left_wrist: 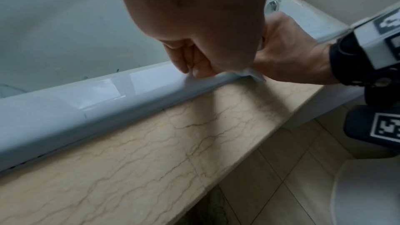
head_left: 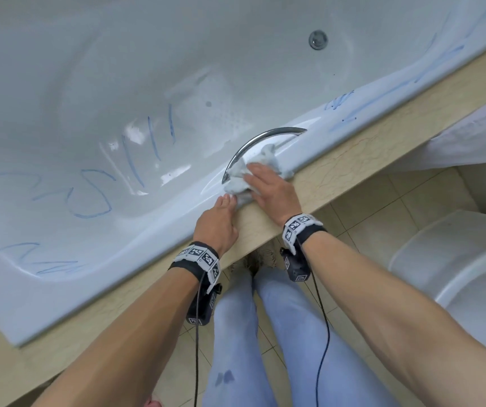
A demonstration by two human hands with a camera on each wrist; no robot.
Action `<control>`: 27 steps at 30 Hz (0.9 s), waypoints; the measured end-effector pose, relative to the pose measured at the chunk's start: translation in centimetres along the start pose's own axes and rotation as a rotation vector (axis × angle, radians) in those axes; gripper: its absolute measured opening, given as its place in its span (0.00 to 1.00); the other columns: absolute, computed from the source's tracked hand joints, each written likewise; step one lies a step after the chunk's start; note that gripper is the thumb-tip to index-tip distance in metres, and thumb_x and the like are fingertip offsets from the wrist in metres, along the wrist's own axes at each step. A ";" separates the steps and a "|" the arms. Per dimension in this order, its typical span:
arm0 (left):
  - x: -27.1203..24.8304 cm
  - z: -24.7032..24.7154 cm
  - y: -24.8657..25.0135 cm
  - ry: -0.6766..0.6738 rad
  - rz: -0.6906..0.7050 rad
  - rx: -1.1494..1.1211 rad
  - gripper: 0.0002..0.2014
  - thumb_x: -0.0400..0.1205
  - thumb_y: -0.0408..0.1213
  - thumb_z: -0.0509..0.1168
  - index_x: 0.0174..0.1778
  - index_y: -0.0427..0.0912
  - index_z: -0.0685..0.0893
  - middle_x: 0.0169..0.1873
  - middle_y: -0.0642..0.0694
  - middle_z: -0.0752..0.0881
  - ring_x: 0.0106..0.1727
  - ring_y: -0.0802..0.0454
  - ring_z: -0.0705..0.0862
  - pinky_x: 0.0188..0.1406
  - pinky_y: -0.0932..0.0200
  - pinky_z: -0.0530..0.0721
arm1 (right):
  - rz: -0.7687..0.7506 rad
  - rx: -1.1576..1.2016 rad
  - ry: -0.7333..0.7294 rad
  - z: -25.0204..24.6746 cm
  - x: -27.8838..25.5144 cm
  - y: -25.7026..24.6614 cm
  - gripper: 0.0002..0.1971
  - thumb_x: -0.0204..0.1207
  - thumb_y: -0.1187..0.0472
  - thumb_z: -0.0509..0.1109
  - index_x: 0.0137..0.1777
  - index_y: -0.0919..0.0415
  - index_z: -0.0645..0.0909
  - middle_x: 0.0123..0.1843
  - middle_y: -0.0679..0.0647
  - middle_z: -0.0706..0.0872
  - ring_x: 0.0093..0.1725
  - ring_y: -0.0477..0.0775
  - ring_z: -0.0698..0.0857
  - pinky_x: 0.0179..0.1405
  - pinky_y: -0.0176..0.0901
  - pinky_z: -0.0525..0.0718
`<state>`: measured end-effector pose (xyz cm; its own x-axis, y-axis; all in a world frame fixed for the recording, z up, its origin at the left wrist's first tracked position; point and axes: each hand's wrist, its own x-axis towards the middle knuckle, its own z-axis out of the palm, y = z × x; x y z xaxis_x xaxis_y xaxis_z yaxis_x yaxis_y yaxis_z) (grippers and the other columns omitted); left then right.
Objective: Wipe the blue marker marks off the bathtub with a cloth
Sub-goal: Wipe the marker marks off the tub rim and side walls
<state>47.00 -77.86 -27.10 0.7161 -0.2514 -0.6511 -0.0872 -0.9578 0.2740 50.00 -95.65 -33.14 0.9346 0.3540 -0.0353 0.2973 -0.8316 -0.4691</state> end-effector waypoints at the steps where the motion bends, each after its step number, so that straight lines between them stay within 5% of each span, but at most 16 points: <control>1: 0.1 -0.3 -0.1 -0.013 0.008 0.022 0.36 0.77 0.28 0.57 0.85 0.45 0.63 0.84 0.43 0.64 0.79 0.44 0.73 0.67 0.48 0.80 | 0.017 -0.010 0.031 -0.5 0.1 1.0 0.21 0.75 0.62 0.77 0.68 0.57 0.83 0.74 0.53 0.82 0.74 0.56 0.81 0.57 0.50 0.91; 6: 1.5 -2.2 1.3 0.032 0.032 0.002 0.27 0.77 0.26 0.57 0.74 0.43 0.72 0.68 0.42 0.81 0.68 0.38 0.81 0.55 0.47 0.82 | 0.013 -0.057 0.061 -3.0 1.0 8.7 0.23 0.78 0.60 0.74 0.73 0.49 0.80 0.77 0.47 0.80 0.75 0.53 0.80 0.54 0.57 0.91; 8: 2.6 -2.2 2.7 0.076 0.118 -0.018 0.34 0.78 0.24 0.58 0.83 0.43 0.66 0.80 0.46 0.71 0.81 0.46 0.68 0.69 0.51 0.76 | 0.070 -0.072 0.085 -4.2 1.6 11.4 0.21 0.80 0.58 0.71 0.73 0.47 0.79 0.77 0.46 0.80 0.75 0.50 0.79 0.56 0.58 0.90; 11: 4.7 -2.5 5.9 0.119 0.222 -0.028 0.37 0.78 0.22 0.57 0.85 0.42 0.61 0.85 0.47 0.61 0.86 0.49 0.57 0.77 0.57 0.68 | 0.119 -0.098 0.110 -6.5 2.4 15.3 0.19 0.83 0.56 0.66 0.73 0.51 0.80 0.76 0.49 0.81 0.76 0.50 0.79 0.60 0.57 0.88; 17: 8.8 -3.5 12.4 0.136 0.189 -0.079 0.36 0.80 0.24 0.58 0.86 0.40 0.59 0.86 0.45 0.59 0.87 0.49 0.53 0.81 0.59 0.62 | 0.134 -0.156 0.076 -10.4 3.8 22.1 0.19 0.86 0.50 0.62 0.75 0.49 0.77 0.77 0.46 0.79 0.77 0.50 0.77 0.64 0.59 0.84; 21: 11.4 -4.1 16.4 0.136 0.113 -0.110 0.36 0.79 0.24 0.58 0.86 0.42 0.60 0.86 0.49 0.59 0.87 0.52 0.55 0.75 0.58 0.70 | -0.038 -0.106 0.126 -11.7 4.2 25.2 0.15 0.85 0.54 0.68 0.68 0.54 0.84 0.73 0.52 0.84 0.72 0.53 0.82 0.65 0.53 0.86; 27: 14.6 -4.6 22.0 0.089 0.017 -0.088 0.36 0.79 0.26 0.57 0.86 0.43 0.60 0.86 0.49 0.60 0.86 0.53 0.57 0.75 0.56 0.71 | -0.185 -0.060 0.088 -12.9 5.0 28.1 0.20 0.89 0.45 0.58 0.68 0.54 0.85 0.73 0.53 0.84 0.71 0.53 0.83 0.59 0.49 0.89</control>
<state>58.72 -102.02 -27.38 0.7743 -0.2500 -0.5813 -0.0411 -0.9365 0.3481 65.59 -122.74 -35.11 0.8758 0.4664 0.1246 0.4738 -0.7809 -0.4071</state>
